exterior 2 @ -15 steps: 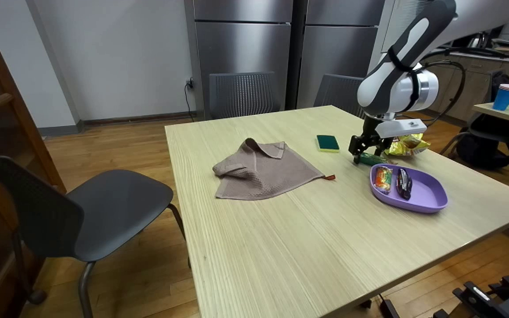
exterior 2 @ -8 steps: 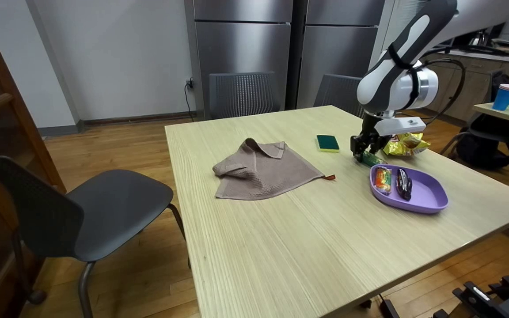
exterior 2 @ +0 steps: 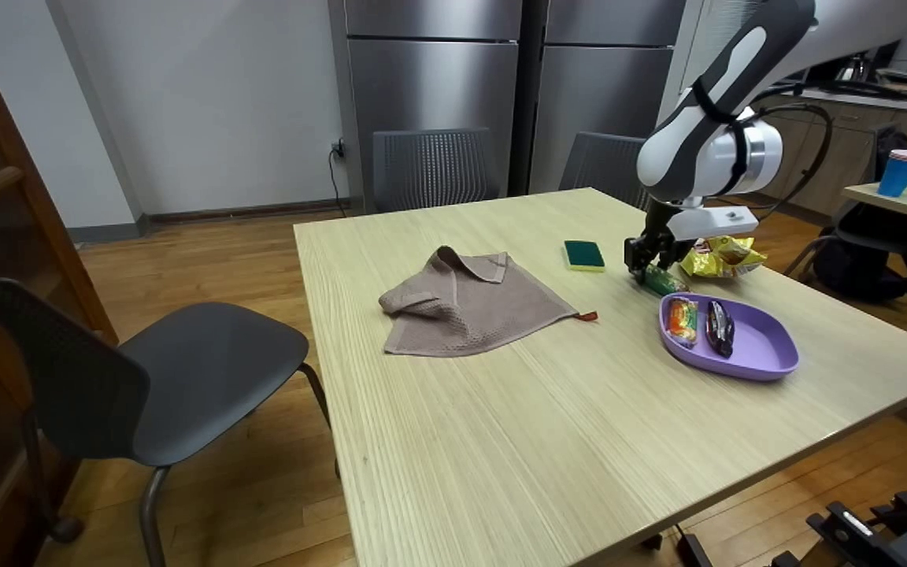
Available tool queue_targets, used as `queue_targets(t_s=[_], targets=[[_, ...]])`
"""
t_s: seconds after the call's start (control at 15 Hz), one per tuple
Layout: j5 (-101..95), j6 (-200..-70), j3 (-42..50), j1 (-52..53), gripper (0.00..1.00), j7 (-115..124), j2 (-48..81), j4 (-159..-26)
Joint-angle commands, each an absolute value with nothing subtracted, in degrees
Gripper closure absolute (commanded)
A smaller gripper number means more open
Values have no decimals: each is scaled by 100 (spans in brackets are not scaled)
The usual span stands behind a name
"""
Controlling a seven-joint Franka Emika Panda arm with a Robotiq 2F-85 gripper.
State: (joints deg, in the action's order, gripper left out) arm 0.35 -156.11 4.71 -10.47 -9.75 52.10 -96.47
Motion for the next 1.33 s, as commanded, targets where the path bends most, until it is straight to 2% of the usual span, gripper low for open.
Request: queue_targets(t_s=[0.0,0.8,1.27], targets=[[-47,-15766,453,-1093,83,-906,5128,-9652],[43,-15943,769,-862,83,-125,4717,-10040],[12,-15947,1233,-372,83,801,4352,-10558]])
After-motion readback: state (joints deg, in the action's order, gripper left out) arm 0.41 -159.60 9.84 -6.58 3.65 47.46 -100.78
